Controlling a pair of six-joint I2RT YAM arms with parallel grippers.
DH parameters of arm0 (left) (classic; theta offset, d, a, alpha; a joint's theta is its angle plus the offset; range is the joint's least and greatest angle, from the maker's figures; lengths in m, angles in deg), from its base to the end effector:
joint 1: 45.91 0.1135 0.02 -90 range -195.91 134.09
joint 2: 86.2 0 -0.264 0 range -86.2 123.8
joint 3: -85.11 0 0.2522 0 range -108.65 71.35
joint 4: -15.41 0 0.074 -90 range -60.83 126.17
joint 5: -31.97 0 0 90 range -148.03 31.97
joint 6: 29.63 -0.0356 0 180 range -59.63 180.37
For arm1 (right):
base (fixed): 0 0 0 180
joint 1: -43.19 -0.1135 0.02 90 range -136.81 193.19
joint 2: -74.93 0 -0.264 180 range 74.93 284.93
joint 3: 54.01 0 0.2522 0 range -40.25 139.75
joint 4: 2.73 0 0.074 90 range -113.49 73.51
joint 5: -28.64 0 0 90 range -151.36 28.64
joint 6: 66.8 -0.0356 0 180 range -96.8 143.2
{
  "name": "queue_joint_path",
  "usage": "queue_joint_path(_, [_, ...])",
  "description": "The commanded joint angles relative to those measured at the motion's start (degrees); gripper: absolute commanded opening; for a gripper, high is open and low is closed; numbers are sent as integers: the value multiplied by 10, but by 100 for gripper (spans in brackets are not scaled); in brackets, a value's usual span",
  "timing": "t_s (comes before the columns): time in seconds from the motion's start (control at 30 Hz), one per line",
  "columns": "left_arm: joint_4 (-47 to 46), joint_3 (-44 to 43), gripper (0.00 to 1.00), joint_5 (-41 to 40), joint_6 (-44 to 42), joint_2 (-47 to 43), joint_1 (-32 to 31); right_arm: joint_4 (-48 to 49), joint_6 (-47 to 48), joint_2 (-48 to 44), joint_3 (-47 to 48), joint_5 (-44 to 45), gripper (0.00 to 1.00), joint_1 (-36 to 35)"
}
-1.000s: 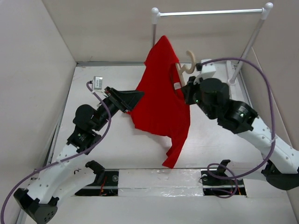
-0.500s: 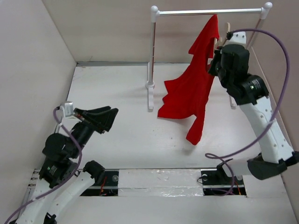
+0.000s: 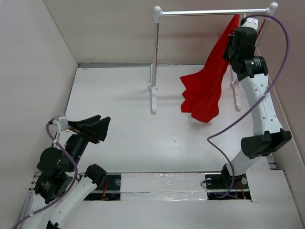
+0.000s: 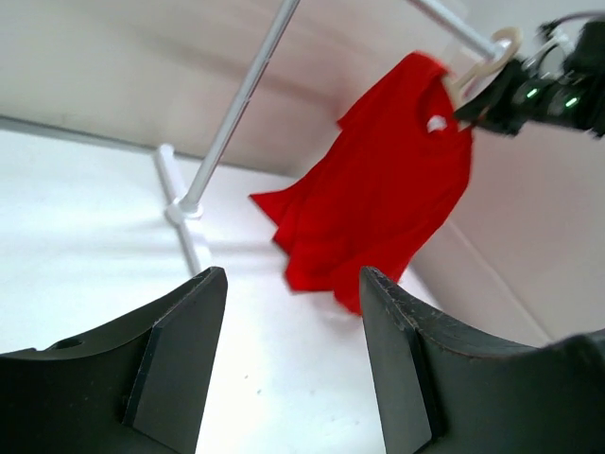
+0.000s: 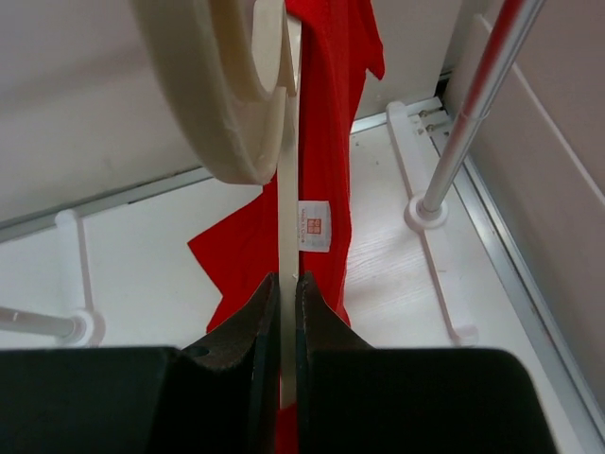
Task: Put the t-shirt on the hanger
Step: Place the hanger at the clothesline.
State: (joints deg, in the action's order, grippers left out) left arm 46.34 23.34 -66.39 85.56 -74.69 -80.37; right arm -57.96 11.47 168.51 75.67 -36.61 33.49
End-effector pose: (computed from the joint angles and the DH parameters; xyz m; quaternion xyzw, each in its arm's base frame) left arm 0.0240 -0.0102 0.3963 -0.0127 0.5797 -0.3681 0.7268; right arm 0.3384 0.0427 0.4907 0.1383 0.7935 -0.0663 0.5889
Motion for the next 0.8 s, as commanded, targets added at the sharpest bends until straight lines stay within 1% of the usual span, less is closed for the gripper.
queue_joint_path(0.0, [-4,19,55,-18,-31,7,-2,105,21,9,63,2,0,16])
queue_joint_path(0.2, [-11,55,54,-68,-35,-21,-2,139,38,51,106,-6,0,38])
queue_joint_path(0.27, [-10,63,53,-78,-36,-31,-2,149,43,62,116,-24,0,52])
queue_joint_path(0.3, [-10,64,53,-81,-37,-34,-2,141,47,71,145,-28,0,52])
queue_joint_path(0.43, [-13,71,53,-83,-37,-39,-2,115,58,127,198,-49,0,74])
queue_joint_path(0.63, [-19,73,52,-77,-37,-15,-2,152,48,130,155,-87,0,97])
queue_joint_path(0.77, [-21,73,52,-77,-36,-2,-2,173,47,128,107,-85,0,97])
